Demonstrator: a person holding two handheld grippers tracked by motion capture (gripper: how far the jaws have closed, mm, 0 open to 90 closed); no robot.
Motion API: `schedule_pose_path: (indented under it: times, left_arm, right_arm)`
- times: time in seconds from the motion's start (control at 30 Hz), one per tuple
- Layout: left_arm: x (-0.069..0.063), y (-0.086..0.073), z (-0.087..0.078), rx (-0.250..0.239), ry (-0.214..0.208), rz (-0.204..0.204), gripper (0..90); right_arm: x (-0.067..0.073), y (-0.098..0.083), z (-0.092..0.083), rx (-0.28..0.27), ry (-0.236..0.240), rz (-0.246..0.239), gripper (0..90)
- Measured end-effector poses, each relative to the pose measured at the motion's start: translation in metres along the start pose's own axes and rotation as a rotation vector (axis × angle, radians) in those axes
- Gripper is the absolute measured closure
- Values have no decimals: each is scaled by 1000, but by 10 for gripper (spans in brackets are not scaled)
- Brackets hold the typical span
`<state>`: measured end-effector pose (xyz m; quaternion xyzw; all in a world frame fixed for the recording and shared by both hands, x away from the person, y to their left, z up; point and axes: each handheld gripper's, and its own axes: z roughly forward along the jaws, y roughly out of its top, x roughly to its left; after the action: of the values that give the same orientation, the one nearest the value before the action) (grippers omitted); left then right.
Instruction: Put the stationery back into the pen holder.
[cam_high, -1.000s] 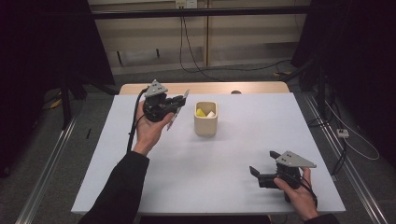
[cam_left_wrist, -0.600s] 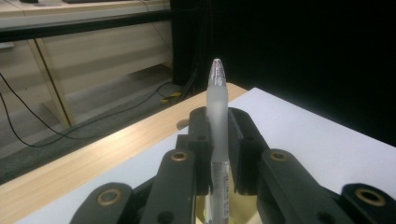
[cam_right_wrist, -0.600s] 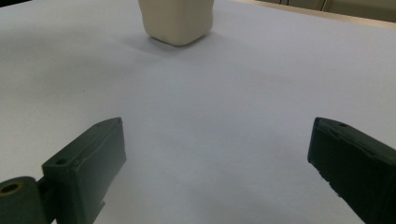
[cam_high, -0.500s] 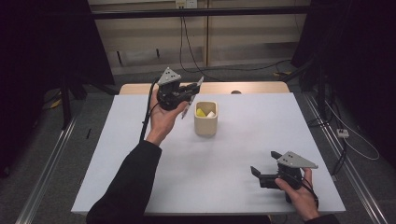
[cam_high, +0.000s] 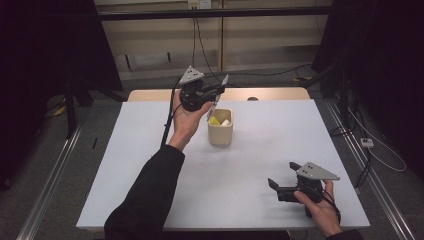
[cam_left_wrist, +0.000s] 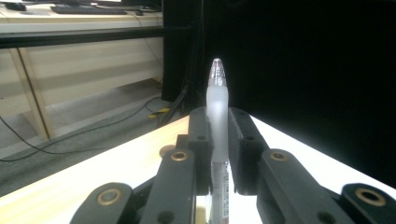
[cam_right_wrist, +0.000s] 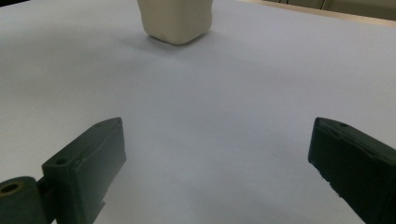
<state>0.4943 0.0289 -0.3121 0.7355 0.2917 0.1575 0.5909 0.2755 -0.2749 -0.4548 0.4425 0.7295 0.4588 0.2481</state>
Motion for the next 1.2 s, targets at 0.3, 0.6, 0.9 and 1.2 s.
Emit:
schedule_pose_path:
  times: [0.3, 0.6, 0.9, 1.2]
  left_arm:
    - [-6, -10, 22, 14, -1, 15, 807]
    - [-9, -13, 30, 11, -12, 19, 807]
    - [-7, -27, 40, 47, -5, 38, 807]
    - [-8, -36, 40, 79, -13, 60, 803]
  right_arm:
    - [0, 0, -1, -4, 3, 0, 42]
    - [0, 0, 0, -1, 8, 2, 42]
    - [0, 0, -1, -4, 10, 3, 42]
    - [1, 0, -1, -4, 8, -1, 42]
